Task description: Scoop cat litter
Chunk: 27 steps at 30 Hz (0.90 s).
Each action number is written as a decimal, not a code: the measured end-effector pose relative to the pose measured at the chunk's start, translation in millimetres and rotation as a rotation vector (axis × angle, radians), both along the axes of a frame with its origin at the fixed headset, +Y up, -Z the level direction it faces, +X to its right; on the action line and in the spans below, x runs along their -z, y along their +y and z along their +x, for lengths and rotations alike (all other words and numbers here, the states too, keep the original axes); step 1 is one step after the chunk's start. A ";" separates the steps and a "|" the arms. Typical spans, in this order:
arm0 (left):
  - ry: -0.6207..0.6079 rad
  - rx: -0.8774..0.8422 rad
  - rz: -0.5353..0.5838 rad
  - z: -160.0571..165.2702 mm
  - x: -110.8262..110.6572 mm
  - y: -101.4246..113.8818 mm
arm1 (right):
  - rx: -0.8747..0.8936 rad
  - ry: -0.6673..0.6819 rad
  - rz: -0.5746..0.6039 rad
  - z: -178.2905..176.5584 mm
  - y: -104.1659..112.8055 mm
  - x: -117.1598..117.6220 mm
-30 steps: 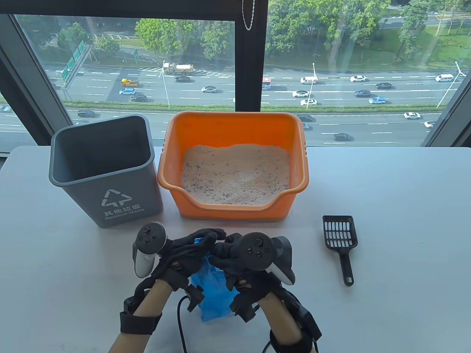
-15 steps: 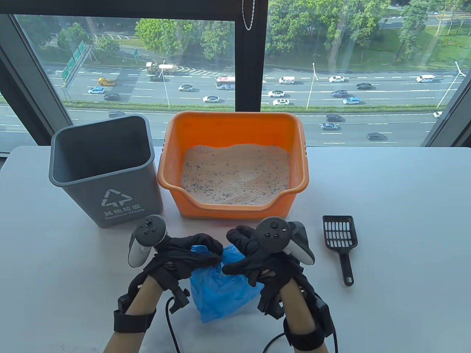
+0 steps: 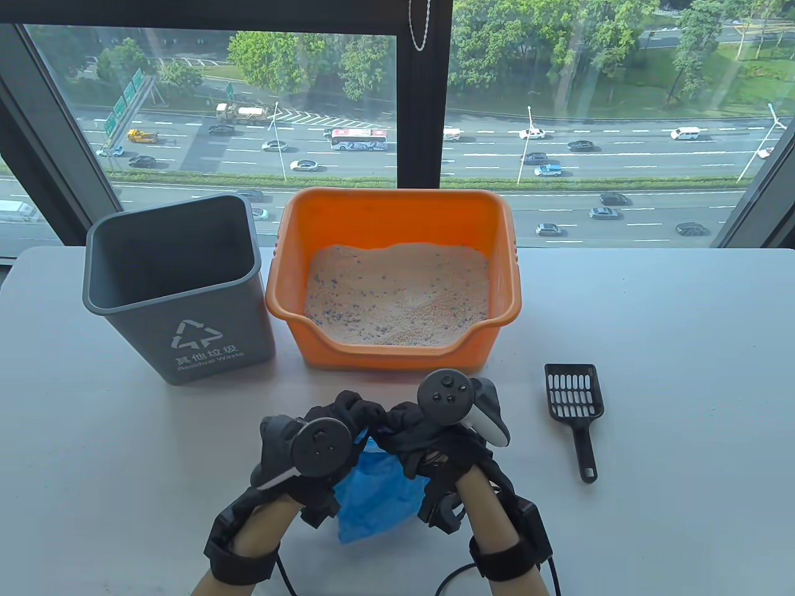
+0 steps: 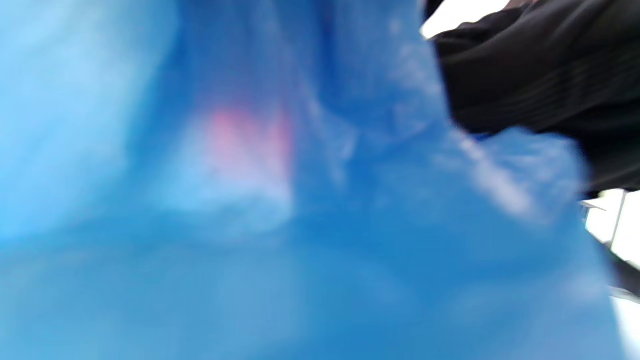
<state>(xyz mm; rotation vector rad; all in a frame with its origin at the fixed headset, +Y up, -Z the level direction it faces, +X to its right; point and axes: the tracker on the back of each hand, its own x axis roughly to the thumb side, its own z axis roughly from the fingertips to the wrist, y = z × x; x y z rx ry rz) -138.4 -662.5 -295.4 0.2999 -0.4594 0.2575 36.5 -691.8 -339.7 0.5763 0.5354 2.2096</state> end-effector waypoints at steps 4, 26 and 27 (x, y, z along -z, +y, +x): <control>0.096 -0.020 0.135 -0.9 -6.9 -2.6 | 0.141 0.048 -0.091 7.4 -3.4 2.4; 0.034 -0.153 0.189 -7.9 -21.3 15.3 | 0.491 -0.350 -0.103 17.3 -13.3 4.5; 0.057 -0.131 0.189 -6.6 -22.8 16.0 | 0.491 -0.354 -0.115 17.5 -14.0 4.4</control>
